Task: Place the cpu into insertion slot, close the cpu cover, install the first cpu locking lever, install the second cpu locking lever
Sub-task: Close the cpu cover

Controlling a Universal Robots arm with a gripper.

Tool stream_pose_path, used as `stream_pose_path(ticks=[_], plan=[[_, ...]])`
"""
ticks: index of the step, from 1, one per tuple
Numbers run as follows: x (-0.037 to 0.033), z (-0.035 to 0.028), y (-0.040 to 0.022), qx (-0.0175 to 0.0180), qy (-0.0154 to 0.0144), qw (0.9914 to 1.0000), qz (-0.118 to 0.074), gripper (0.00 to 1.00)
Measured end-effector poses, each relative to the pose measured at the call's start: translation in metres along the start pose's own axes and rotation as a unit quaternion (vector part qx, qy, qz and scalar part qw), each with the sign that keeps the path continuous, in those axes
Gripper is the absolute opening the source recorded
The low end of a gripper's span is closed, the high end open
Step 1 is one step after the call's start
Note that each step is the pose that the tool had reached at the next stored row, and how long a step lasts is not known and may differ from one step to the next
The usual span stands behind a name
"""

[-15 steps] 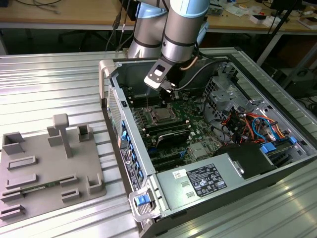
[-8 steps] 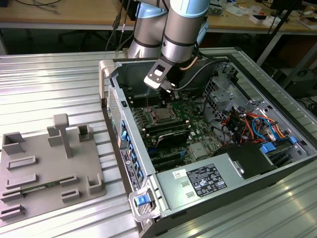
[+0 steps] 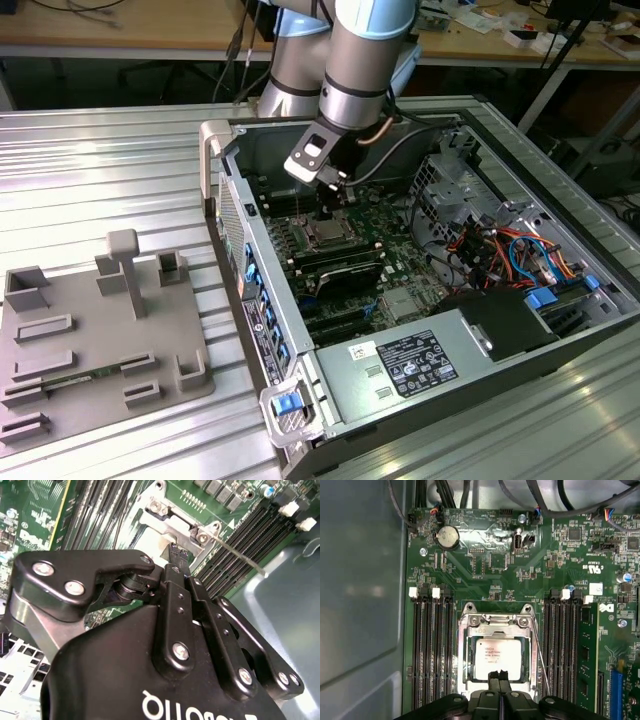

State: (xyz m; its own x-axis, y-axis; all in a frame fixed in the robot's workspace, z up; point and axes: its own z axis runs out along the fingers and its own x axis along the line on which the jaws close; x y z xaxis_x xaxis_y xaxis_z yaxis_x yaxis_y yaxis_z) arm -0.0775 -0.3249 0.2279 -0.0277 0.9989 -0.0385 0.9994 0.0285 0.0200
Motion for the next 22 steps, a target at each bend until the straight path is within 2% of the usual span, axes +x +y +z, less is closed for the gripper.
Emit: stream_pose_path(ticks=[8,14,22], plan=[[0.0005,0.0089,-0.0087,0.0007,0.0,1.0,-0.002,0.11],[0.0006,0.0091,-0.0091,0.0006,0.0,1.0,-0.002,0.11],[0.0008,0.0129,-0.0101,0.0006,0.0001,1.0,-0.002,0.11]])
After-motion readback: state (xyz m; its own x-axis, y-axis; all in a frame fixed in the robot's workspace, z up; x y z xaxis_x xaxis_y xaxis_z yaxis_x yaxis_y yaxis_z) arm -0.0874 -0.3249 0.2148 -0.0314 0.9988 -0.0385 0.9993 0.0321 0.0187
